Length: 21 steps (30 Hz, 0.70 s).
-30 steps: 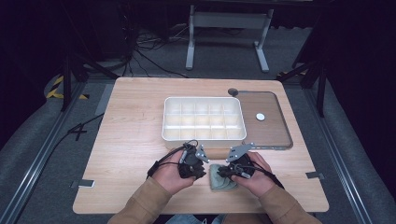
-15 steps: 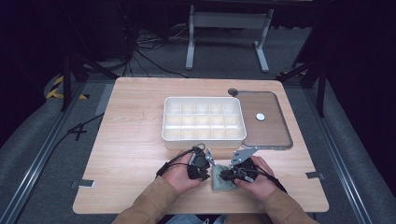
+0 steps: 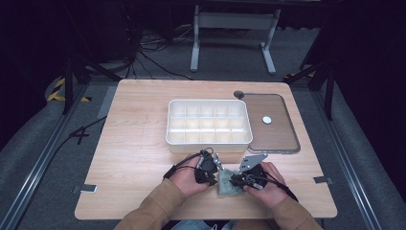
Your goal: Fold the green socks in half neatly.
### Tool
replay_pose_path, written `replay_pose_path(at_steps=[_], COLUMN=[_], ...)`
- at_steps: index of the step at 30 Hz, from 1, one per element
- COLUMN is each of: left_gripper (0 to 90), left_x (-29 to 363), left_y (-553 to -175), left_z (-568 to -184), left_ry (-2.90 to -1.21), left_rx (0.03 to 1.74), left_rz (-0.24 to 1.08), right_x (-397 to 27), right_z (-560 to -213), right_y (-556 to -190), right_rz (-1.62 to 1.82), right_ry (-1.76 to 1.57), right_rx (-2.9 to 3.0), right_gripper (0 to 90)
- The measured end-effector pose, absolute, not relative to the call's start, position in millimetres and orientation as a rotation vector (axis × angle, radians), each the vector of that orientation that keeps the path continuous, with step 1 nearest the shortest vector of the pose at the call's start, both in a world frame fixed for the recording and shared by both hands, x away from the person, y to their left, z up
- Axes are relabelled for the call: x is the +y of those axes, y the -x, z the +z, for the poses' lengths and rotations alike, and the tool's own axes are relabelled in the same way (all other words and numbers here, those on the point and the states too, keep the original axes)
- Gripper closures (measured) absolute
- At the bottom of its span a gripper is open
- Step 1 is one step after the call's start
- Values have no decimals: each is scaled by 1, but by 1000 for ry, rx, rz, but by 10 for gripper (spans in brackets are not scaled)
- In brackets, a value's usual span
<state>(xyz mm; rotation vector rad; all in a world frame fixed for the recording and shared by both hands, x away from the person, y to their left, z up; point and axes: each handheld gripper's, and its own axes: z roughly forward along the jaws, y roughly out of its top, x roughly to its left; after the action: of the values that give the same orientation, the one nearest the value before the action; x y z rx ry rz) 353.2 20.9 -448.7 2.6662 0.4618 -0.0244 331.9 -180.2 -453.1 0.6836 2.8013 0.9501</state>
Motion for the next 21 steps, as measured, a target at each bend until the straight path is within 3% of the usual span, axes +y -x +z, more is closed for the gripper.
replay_pose_path(at_steps=[21], left_gripper=[736], left_x=[12], left_y=[-340], left_z=[-434], left_ry=[-2569], left_rx=[262], left_rz=[86], right_x=[-171], right_z=[-458], right_y=[-330], right_rz=[999], right_ry=[-718], right_rx=[2816], right_gripper=[831])
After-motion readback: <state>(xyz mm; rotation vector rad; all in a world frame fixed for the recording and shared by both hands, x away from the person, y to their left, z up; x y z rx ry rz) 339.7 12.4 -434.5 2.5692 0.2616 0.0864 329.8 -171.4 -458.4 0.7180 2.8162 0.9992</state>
